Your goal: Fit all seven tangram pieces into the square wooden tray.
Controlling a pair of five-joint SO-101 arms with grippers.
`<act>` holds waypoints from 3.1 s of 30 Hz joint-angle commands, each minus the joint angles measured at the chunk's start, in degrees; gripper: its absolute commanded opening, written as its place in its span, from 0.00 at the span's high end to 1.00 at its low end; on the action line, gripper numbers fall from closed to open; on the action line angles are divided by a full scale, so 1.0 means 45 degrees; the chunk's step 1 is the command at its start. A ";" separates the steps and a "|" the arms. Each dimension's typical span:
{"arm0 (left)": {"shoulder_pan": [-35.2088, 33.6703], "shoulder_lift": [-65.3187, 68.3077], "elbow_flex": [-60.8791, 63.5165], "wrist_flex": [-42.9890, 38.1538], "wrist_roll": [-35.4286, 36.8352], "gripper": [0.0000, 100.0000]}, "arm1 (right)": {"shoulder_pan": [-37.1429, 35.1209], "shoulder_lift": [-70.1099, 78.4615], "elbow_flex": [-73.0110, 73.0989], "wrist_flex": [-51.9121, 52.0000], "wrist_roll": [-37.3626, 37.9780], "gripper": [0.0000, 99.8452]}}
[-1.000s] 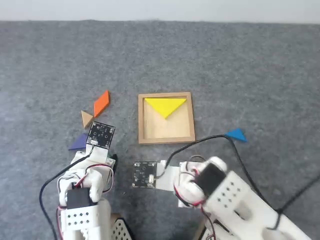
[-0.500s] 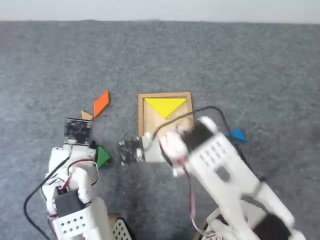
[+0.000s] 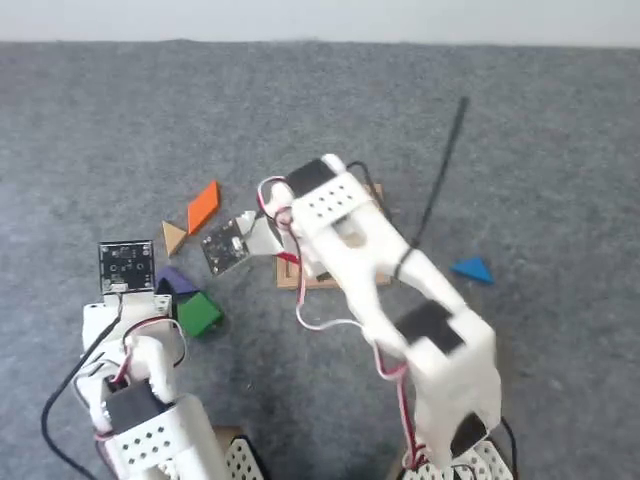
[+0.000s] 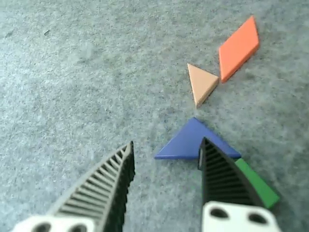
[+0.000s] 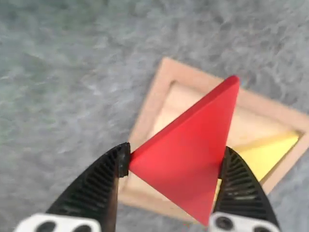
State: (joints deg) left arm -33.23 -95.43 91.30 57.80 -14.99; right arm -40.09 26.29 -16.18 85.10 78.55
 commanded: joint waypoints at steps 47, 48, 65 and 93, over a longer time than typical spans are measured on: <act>-0.0020 -0.0176 -0.0322 0.0039 0.0117 0.87 | 0.0752 0.0967 -0.4611 0.0361 -1.2112 0.99; -0.0020 -0.0176 -0.0479 0.0293 0.0117 0.88 | 0.0752 0.1026 -0.4552 -0.0049 -1.3011 0.99; -0.0137 -0.0176 -0.0635 0.0449 0.0137 0.89 | -0.0381 0.3839 -0.4200 -0.4249 -1.3890 0.99; -0.0078 -0.0176 -0.0615 0.0449 0.0137 0.89 | -0.0947 0.2452 -0.3497 0.0283 -0.7853 0.99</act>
State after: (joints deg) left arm -33.58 -95.43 91.30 59.74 -14.81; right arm -43.78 42.46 -33.23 85.27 42.07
